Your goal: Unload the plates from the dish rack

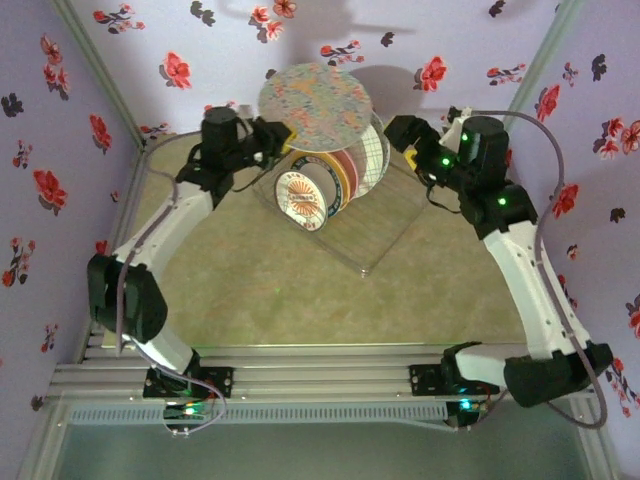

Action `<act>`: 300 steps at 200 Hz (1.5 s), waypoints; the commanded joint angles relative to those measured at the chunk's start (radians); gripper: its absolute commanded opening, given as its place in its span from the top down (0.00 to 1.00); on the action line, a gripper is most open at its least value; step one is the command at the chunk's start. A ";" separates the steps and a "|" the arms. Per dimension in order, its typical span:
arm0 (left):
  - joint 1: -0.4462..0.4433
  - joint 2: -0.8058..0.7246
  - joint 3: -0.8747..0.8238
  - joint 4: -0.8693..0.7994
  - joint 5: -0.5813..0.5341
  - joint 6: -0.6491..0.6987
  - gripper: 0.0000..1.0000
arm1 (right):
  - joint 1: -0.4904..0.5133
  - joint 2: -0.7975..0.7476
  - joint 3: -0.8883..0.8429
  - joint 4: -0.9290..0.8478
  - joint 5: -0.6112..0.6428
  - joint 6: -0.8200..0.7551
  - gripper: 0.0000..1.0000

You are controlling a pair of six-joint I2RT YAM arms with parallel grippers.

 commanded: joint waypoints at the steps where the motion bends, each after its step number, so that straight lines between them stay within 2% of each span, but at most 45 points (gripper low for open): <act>1: 0.077 -0.088 -0.084 0.102 0.013 0.033 1.00 | 0.099 -0.021 0.036 -0.096 0.150 -0.250 0.01; 22: 0.162 -0.121 -0.170 0.127 0.007 0.041 1.00 | 0.227 -0.023 0.028 -0.096 0.232 -0.397 0.01; 46: 0.251 -0.149 -0.257 0.143 -0.026 0.064 1.00 | 0.345 0.019 0.053 -0.100 0.314 -0.485 0.01; 100: 0.400 -0.130 -0.460 0.312 -0.077 0.085 1.00 | 0.509 0.125 0.067 0.079 0.309 -0.544 0.01; 132: 0.456 -0.079 -0.518 0.396 -0.078 0.105 1.00 | 0.539 0.178 0.091 0.102 0.289 -0.535 0.01; 172: 0.471 0.032 -0.525 0.451 -0.063 0.124 1.00 | 0.546 0.172 0.077 0.123 0.250 -0.556 0.01; 208: 0.473 0.148 -0.492 0.518 -0.044 0.123 1.00 | 0.556 0.122 -0.027 0.286 0.229 -0.596 0.01; 232: 0.473 0.211 -0.457 0.531 -0.040 0.131 1.00 | 0.563 0.096 -0.091 0.381 0.258 -0.613 0.01; 300: 0.479 0.354 -0.382 0.540 -0.023 0.137 1.00 | 0.573 0.093 -0.100 0.363 0.308 -0.653 0.01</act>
